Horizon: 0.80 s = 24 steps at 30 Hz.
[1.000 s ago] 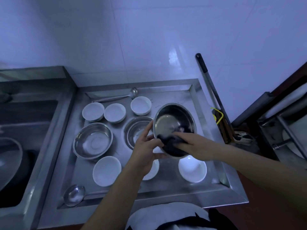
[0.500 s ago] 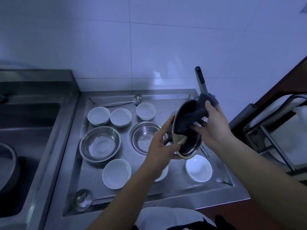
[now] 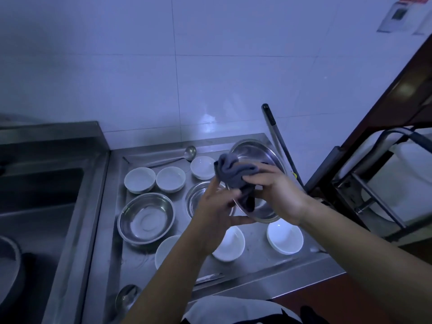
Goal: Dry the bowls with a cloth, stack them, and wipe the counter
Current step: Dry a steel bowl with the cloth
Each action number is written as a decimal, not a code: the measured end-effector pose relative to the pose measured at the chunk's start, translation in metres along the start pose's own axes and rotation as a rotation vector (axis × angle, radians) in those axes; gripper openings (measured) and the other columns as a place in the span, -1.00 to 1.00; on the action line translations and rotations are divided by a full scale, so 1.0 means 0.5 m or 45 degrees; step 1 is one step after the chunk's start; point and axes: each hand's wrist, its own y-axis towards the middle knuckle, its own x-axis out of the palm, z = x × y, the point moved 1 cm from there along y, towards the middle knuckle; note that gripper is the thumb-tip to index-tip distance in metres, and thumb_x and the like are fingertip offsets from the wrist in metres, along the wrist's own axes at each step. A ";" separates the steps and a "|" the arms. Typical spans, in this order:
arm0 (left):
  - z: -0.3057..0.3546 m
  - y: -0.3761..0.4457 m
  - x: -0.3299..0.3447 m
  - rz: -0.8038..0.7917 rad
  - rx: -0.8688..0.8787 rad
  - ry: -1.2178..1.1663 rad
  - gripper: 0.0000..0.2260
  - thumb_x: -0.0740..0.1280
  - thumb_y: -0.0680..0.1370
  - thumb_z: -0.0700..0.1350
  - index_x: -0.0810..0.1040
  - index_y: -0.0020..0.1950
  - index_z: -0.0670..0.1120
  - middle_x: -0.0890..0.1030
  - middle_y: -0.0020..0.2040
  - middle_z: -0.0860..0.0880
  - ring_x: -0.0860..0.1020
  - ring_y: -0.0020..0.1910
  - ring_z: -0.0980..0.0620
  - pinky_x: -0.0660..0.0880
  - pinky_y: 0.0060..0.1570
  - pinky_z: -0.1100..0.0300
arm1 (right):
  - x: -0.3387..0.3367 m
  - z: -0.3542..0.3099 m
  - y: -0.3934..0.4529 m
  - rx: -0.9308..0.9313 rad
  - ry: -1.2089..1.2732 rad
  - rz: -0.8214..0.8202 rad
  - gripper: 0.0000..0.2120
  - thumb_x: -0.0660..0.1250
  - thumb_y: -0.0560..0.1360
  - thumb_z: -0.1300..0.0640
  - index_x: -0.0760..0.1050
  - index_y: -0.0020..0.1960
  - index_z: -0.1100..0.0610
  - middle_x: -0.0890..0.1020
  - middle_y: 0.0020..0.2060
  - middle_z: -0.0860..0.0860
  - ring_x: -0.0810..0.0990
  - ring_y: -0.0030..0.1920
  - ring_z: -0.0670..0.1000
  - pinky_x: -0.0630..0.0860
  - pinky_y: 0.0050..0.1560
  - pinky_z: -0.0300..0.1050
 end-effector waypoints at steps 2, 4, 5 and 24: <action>0.010 -0.008 -0.005 -0.015 -0.052 -0.128 -0.53 0.40 0.49 0.05 0.56 0.37 -0.06 0.61 0.30 -0.15 0.55 0.31 -0.26 0.60 -0.02 -0.27 | -0.006 -0.002 -0.004 0.041 -0.170 -0.111 -0.67 0.35 0.38 0.22 0.65 0.13 0.18 0.62 0.15 0.12 0.64 0.16 0.07 0.50 0.21 -0.05; 0.020 -0.008 -0.009 -0.010 -0.094 -0.171 -0.49 0.33 0.57 0.20 0.54 0.39 -0.10 0.60 0.33 -0.19 0.59 0.28 -0.23 0.62 -0.06 -0.21 | -0.012 -0.017 -0.008 0.057 -0.359 -0.222 -0.68 0.34 0.34 0.19 0.67 0.07 0.17 0.55 0.19 0.08 0.60 0.16 0.00 0.44 0.23 -0.13; 0.022 -0.008 -0.011 -0.014 -0.101 -0.173 -0.48 0.27 0.59 0.23 0.54 0.38 -0.10 0.60 0.33 -0.22 0.62 0.24 -0.21 0.64 -0.07 -0.18 | -0.016 -0.026 -0.011 0.069 -0.454 -0.282 -0.69 0.33 0.34 0.18 0.68 0.04 0.13 0.54 0.18 0.05 0.58 0.17 -0.03 0.42 0.23 -0.15; 0.037 0.040 -0.096 0.159 -0.010 0.154 -0.36 0.25 0.56 -0.43 0.47 0.45 0.22 0.60 0.31 -0.12 0.57 0.28 -0.30 0.53 0.04 -0.48 | -0.146 -0.040 -0.041 0.300 -0.713 -0.260 -0.73 0.33 0.57 0.21 0.64 0.21 -0.02 0.66 0.13 0.11 0.65 0.10 0.01 0.49 0.10 0.00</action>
